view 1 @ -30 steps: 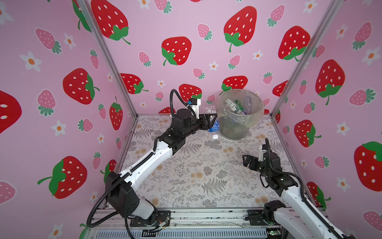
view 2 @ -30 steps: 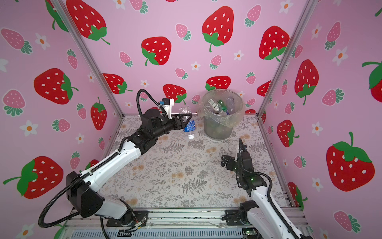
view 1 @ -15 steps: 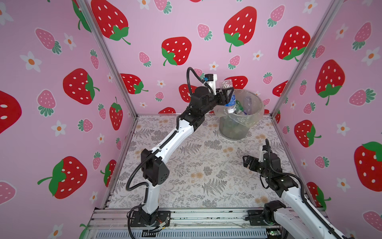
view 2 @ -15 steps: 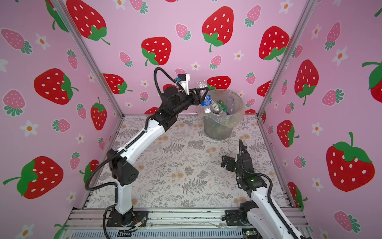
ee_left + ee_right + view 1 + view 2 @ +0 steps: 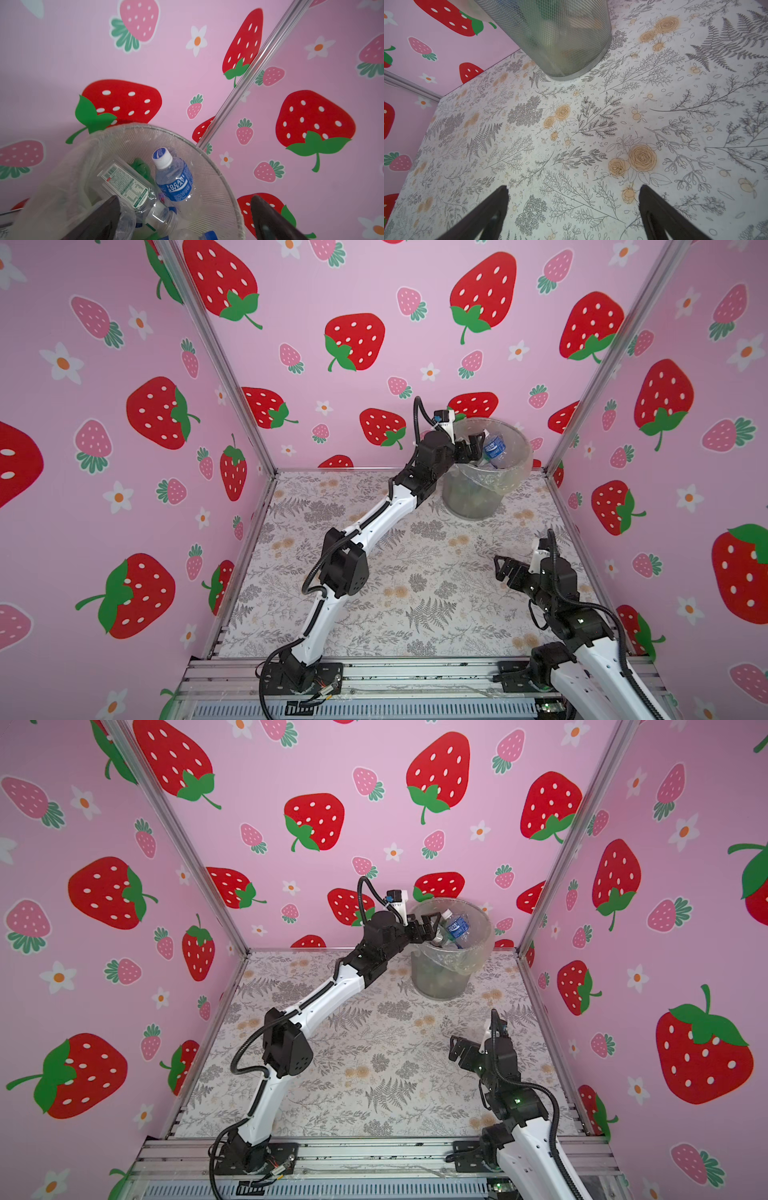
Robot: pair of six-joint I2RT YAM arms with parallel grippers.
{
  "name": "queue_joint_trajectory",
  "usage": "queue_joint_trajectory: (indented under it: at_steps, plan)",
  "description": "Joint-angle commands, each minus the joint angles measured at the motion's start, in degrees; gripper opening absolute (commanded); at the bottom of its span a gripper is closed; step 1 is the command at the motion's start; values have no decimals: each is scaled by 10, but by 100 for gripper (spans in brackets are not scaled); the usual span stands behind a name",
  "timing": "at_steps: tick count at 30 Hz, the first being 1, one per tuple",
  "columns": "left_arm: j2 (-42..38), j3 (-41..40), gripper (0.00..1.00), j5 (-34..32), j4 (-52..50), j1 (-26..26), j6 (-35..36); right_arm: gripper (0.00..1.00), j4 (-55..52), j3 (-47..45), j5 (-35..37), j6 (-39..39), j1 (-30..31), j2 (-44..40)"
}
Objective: Throw the plastic bottles in the bin
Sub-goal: Throw the plastic bottle into the trash bin, then reset both arms
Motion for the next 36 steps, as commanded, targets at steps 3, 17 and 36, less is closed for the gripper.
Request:
queue_joint_trajectory:
  at_steps: [3, 17, 36]
  plan:
    - [-122, -35, 99, -24, 26, -3, 51, 99, 1, -2, -8, 4, 1, 36]
    - [-318, -295, 99, -103, 3, 1, 107, 99, 20, 12, 3, -5, 1, 44]
    - [-556, -658, 99, -203, -138, 52, 148, 99, 88, 32, 121, -16, 2, 94]
